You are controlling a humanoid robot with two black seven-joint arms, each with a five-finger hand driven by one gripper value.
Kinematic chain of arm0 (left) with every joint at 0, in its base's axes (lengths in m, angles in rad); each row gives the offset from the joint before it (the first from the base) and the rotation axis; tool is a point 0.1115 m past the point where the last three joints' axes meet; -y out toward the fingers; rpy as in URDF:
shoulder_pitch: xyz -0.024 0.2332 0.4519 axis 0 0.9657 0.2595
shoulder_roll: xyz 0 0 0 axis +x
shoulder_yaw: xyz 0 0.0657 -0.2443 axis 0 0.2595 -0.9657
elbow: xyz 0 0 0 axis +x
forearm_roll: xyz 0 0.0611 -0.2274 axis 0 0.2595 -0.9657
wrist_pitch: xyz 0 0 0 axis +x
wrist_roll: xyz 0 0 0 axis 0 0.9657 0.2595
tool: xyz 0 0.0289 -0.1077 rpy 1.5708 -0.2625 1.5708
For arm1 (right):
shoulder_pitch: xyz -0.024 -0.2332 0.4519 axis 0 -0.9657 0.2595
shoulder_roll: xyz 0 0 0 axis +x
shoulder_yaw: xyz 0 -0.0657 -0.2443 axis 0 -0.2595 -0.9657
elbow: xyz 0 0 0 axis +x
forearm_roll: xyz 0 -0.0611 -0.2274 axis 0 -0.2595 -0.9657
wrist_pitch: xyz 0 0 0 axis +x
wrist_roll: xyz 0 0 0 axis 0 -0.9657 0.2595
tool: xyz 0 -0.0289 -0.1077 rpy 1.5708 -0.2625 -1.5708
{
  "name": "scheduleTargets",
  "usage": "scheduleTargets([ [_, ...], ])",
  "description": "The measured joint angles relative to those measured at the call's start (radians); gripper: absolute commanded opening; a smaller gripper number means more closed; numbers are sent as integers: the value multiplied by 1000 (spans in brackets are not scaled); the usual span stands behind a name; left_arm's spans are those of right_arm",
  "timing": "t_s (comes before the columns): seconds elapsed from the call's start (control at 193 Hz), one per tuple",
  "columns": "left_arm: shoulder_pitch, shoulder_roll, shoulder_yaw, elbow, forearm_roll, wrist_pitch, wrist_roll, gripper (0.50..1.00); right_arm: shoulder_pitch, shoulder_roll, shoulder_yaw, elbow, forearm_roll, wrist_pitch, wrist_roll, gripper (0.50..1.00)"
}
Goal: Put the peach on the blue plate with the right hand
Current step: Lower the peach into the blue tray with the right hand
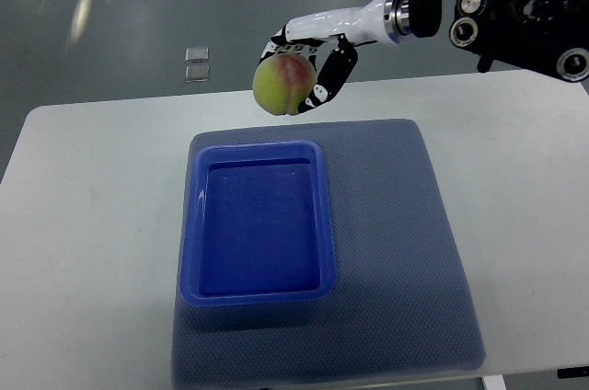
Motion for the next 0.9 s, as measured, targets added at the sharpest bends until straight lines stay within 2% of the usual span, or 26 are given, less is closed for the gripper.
scheduleTargets([
  [0.213,0,0,-2,0,-1,0,0,1000,-128,202,-7,-128,-24,-22,-3,543],
  [0.421,0,0,-2,1,-2,0,0,1000,-229,310,-13,-197,-101,-45,-2,568],
  [0.457,0,0,-2,1,-2,0,0,1000,-240,318,-15,-205,-109,-48,-2,603],
  [0.55,0,0,-2,1,-2,0,0,1000,-266,325,-23,-215,-120,-50,-2,621],
  [0.556,0,0,-2,1,-2,0,0,1000,-268,325,-23,-215,-120,-50,-2,649],
  [0.592,0,0,-2,1,-2,0,0,1000,-274,326,-24,-217,-122,-51,-2,656],
  [0.628,0,0,-2,1,-2,0,0,1000,-282,326,-25,-219,-125,-52,-2,688],
  [0.675,0,0,-2,1,-2,0,0,1000,-291,326,-26,-220,-132,-52,-2,688],
  [0.68,0,0,-2,1,-2,0,0,1000,-292,326,-26,-220,-133,-52,-2,844],
  [0.685,0,0,-2,1,-2,0,0,1000,-292,326,-26,-220,-133,-52,-2,846],
  [0.691,0,0,-2,1,-2,0,0,1000,-293,326,-26,-220,-134,-52,-2,892],
  [0.711,0,0,-2,0,-2,0,0,1000,-295,326,-26,-221,-136,-52,-2,930],
  [0.898,0,0,-2,0,-2,0,0,1000,-292,319,-17,-214,-141,-34,-2,932],
])
